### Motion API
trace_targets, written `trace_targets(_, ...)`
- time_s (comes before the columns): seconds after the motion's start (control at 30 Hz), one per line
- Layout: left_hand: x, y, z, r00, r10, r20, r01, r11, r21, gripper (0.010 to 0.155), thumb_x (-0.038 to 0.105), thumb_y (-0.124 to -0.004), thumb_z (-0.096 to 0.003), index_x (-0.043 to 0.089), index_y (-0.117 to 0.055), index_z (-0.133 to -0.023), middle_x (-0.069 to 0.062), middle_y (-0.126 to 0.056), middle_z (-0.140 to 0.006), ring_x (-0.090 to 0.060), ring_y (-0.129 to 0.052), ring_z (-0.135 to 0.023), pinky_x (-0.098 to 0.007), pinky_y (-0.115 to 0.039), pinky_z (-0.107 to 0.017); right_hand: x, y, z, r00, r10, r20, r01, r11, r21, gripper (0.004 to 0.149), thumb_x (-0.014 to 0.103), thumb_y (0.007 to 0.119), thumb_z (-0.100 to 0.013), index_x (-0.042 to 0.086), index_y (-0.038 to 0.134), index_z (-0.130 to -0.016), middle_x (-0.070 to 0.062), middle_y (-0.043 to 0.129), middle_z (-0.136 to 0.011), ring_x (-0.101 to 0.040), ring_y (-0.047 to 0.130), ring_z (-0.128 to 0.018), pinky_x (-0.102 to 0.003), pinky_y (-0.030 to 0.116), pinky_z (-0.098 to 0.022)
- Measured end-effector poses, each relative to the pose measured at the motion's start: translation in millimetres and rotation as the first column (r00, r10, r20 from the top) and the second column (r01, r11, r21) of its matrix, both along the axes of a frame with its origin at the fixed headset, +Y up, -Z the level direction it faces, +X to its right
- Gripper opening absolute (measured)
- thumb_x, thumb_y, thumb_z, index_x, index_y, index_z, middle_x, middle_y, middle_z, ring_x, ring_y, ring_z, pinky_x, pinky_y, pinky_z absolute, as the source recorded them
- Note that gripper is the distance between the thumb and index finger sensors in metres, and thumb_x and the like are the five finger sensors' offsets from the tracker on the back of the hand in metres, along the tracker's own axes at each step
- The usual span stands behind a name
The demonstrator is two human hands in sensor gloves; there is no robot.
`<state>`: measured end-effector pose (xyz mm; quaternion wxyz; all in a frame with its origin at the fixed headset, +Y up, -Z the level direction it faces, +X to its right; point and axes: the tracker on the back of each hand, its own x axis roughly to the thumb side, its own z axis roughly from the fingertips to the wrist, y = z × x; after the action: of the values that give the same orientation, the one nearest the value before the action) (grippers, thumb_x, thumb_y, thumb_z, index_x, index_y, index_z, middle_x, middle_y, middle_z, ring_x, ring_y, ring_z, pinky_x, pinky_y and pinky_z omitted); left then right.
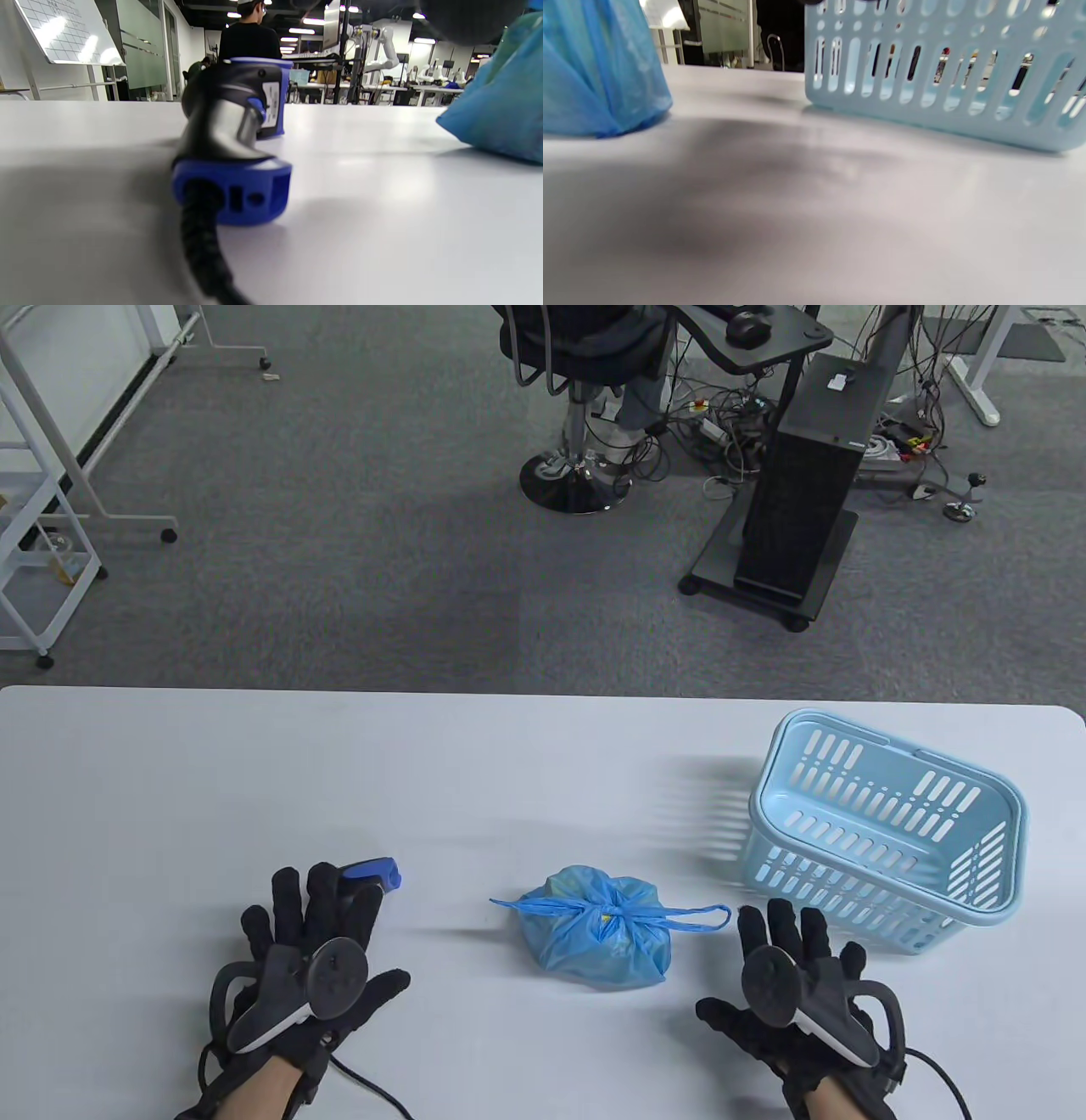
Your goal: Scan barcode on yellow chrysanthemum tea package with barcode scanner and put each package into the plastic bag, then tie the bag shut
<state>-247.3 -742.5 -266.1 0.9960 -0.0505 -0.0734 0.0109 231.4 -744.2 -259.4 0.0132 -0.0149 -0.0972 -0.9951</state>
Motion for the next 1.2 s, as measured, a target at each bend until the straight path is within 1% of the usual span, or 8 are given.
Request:
trace_targets(0.13, -3, -2, -2, 0.999, -0.040, -0.018, 0.040, 0.999, -0.032, 0.098, 0.081, -0.060, -0.0420, 0.033, -0.027, -0.120, -0.022, -0.006, -0.120, -0.057, -0.003, -0.107, -0.080, -0.020, -0.066, 1, -8, -1, 1.000, 0.006, 0.011, -0.005, 0.999, -0.033, 0.113, 0.082, 0.056, -0.025, 0.022, 0.015, -0.111, -0.013, 0.011, -0.114, -0.044, 0.015, -0.106, -0.080, 0.027, -0.065)
trace_targets(0.23, -14, 1, -2, 0.998, -0.018, -0.055, 0.017, 1.000, -0.021, 0.098, 0.081, -0.060, -0.0418, 0.033, -0.028, -0.120, -0.023, -0.009, -0.121, -0.061, -0.007, -0.106, -0.080, -0.021, -0.066, 5, -10, -1, 1.000, -0.005, 0.028, 0.006, 0.999, -0.047, 0.112, 0.082, 0.054, -0.026, 0.022, 0.015, -0.111, -0.013, 0.010, -0.114, -0.044, 0.014, -0.106, -0.080, 0.025, -0.064)
trace_targets(0.3, -22, 4, -1, 0.997, 0.025, -0.075, -0.027, 0.999, -0.026, 0.098, 0.081, -0.060, -0.0419, 0.032, -0.028, -0.120, -0.024, -0.009, -0.121, -0.061, -0.007, -0.106, -0.080, -0.021, -0.065, 7, -8, -1, 0.999, -0.014, 0.032, 0.015, 1.000, -0.022, 0.111, 0.081, 0.055, -0.026, 0.022, 0.015, -0.111, -0.013, 0.010, -0.114, -0.044, 0.014, -0.106, -0.079, 0.025, -0.065)
trace_targets(0.4, -24, 5, 2, 0.997, 0.021, -0.071, -0.023, 0.999, -0.023, 0.098, 0.082, -0.059, -0.0420, 0.032, -0.028, -0.121, -0.024, -0.010, -0.121, -0.061, -0.007, -0.106, -0.080, -0.022, -0.065, 6, -3, -1, 0.999, -0.035, 0.031, 0.035, 0.999, 0.002, 0.111, 0.081, 0.056, -0.026, 0.022, 0.016, -0.111, -0.013, 0.011, -0.114, -0.043, 0.014, -0.106, -0.079, 0.024, -0.065)
trace_targets(0.53, -18, 3, 2, 0.998, 0.006, -0.055, -0.008, 0.999, -0.035, 0.098, 0.081, -0.059, -0.0421, 0.031, -0.028, -0.121, -0.024, -0.010, -0.121, -0.059, -0.006, -0.106, -0.080, -0.022, -0.065, 1, 1, 1, 0.999, -0.038, 0.013, 0.037, 0.999, 0.031, 0.111, 0.080, 0.056, -0.026, 0.022, 0.018, -0.111, -0.013, 0.012, -0.114, -0.043, 0.015, -0.106, -0.079, 0.025, -0.065)
trace_targets(0.7, -10, 3, 1, 1.000, -0.013, -0.026, 0.013, 0.999, -0.036, 0.098, 0.081, -0.059, -0.0423, 0.030, -0.028, -0.121, -0.024, -0.010, -0.121, -0.059, -0.005, -0.106, -0.080, -0.021, -0.065, 2, 4, 2, 0.999, -0.045, 0.018, 0.044, 0.998, 0.040, 0.110, 0.080, 0.057, -0.026, 0.021, 0.019, -0.111, -0.013, 0.013, -0.114, -0.043, 0.016, -0.107, -0.079, 0.025, -0.065)
trace_targets(0.9, 2, 2, 4, 1.000, -0.009, 0.020, 0.010, 1.000, -0.028, 0.100, 0.082, -0.058, -0.0426, 0.028, -0.027, -0.121, -0.024, -0.008, -0.120, -0.058, -0.004, -0.106, -0.080, -0.021, -0.065, 1, 5, 2, 0.999, -0.048, 0.014, 0.047, 0.998, 0.036, 0.110, 0.079, 0.057, -0.027, 0.020, 0.020, -0.111, -0.013, 0.013, -0.114, -0.044, 0.016, -0.106, -0.079, 0.025, -0.065)
trace_targets(1.2, 13, 0, 7, 0.999, -0.016, 0.041, 0.018, 0.999, -0.036, 0.099, 0.081, -0.058, -0.0428, 0.027, -0.027, -0.121, -0.025, -0.007, -0.120, -0.057, -0.003, -0.106, -0.080, -0.021, -0.065, 1, 5, 2, 0.998, -0.058, 0.011, 0.058, 0.998, 0.035, 0.110, 0.079, 0.058, -0.027, 0.020, 0.020, -0.111, -0.013, 0.013, -0.114, -0.044, 0.016, -0.106, -0.079, 0.024, -0.065)
